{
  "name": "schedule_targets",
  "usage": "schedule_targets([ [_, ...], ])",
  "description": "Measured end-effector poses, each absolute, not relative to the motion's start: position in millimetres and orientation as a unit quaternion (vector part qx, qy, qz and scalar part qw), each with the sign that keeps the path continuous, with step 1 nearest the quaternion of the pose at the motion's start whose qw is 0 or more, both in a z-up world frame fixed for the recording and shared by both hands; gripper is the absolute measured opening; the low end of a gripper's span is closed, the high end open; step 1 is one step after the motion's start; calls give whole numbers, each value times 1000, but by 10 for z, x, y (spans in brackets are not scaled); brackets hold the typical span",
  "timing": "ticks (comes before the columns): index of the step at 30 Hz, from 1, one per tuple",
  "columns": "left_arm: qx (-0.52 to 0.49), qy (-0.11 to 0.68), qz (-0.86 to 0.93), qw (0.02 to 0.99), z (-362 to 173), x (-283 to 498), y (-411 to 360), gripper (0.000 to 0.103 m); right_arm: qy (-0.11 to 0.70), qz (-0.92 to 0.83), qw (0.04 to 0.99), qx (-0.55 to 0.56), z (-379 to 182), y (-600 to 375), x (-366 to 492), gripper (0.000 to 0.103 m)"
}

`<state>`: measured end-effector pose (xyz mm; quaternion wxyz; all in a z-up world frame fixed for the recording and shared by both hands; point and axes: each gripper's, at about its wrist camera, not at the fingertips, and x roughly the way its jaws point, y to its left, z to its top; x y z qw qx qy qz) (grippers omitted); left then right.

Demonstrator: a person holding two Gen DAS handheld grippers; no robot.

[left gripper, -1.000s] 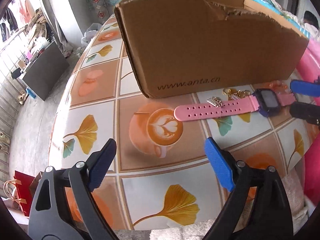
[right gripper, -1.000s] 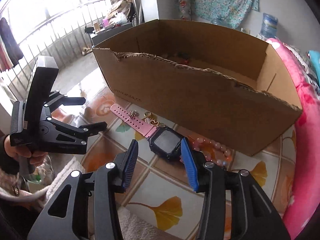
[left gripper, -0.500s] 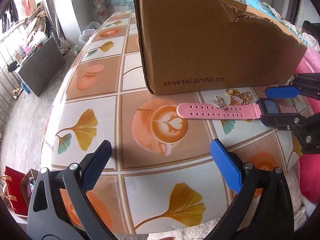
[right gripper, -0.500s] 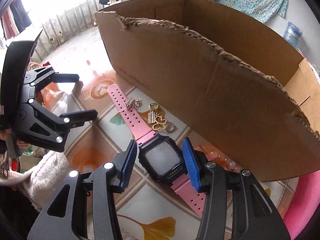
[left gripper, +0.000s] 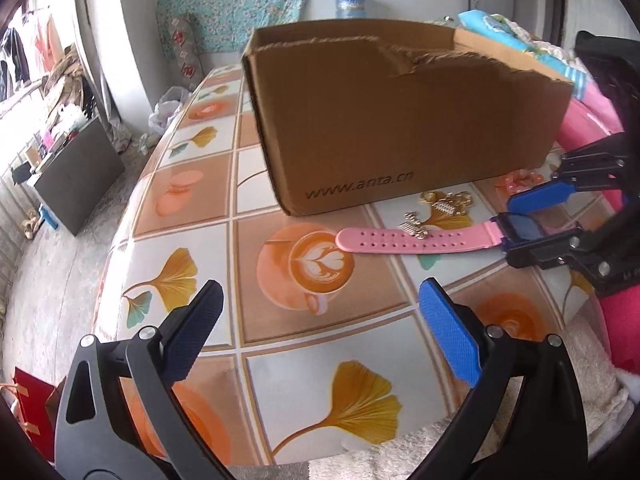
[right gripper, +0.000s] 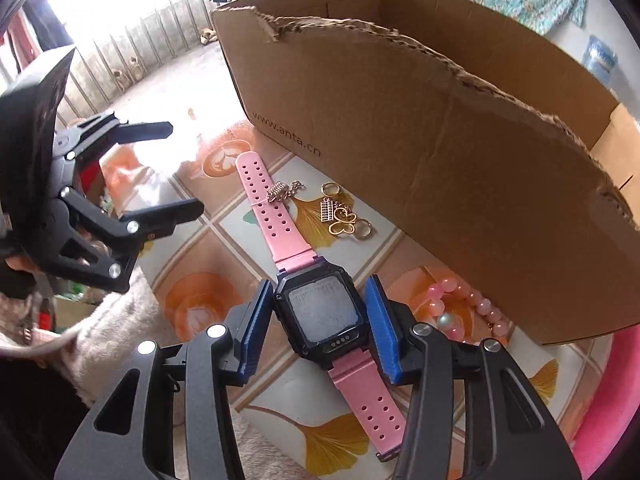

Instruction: Organize jewelry

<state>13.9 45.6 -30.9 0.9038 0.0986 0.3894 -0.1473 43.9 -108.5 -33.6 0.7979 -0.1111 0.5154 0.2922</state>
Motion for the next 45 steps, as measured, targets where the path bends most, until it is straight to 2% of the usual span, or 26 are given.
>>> schedule_targets([
  [2,114,361,-172,909,-240,20,370,92,535,310,783,-64,-341,-1210,528,46],
  [4,136,340,-194,910,-195,-90,242,78,551,324,768,-30,-347,-1306,584,46],
  [6,154,336,-208,906,-204,-116,109,69,563,338,754,-7,-370,-1340,564,46],
  [8,174,336,-218,899,-251,-114,-14,51,573,349,742,12,-399,-1377,561,46],
  [9,185,335,-223,897,-269,-115,-72,49,579,352,735,24,-405,-1422,584,46],
  [11,204,329,-237,891,-288,-107,-170,39,588,359,724,44,-423,-1496,630,46],
  [15,242,321,-259,878,-340,-156,-378,33,592,370,713,58,-443,-1555,685,46],
  [17,258,325,-261,872,-406,-141,-466,24,591,374,712,63,-468,-1553,721,46],
  [20,260,336,-258,867,-477,-91,-521,16,586,375,715,67,-466,-1622,751,45],
  [36,142,390,-293,861,-369,145,-415,8,517,300,798,-77,-270,-1670,104,46],
  [45,148,382,-295,863,-344,133,-379,7,484,242,831,-130,-180,-1528,-115,37],
])
